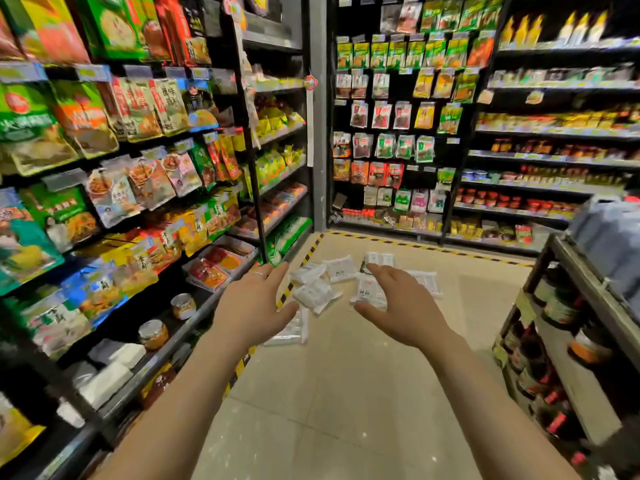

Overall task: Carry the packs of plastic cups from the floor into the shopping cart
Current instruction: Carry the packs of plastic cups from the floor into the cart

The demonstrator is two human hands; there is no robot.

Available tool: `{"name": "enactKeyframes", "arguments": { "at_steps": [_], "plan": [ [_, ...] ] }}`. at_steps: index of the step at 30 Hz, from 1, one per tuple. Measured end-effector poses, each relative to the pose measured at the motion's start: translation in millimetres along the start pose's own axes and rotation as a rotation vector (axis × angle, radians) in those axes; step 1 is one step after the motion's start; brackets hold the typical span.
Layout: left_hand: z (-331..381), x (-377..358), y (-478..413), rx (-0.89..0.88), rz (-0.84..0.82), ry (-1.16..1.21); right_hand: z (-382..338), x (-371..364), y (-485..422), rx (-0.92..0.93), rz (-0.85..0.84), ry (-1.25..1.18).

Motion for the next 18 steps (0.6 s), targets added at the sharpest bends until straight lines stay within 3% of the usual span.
{"name": "enactKeyframes", "arguments": {
  "at_steps": [10, 18],
  "plan": [
    [-34.8, -106.9, -251.3, 0.103, -0.015, -0.080, 109.6, -74.2, -268.6, 0.109, -0.045, 0.040],
    [-53.9, -151.4, -437.1, 0.285, -0.019, -0.099, 175.2, -84.7, -499.1, 0.271, -0.146, 0.105]
  ]
}}
Point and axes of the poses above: each hand's wrist, its own y-axis away from the middle knuckle, its own x-axis out of the back of the hand, z = x × y, the point moved 1 cm from there along -y, towards the middle knuckle
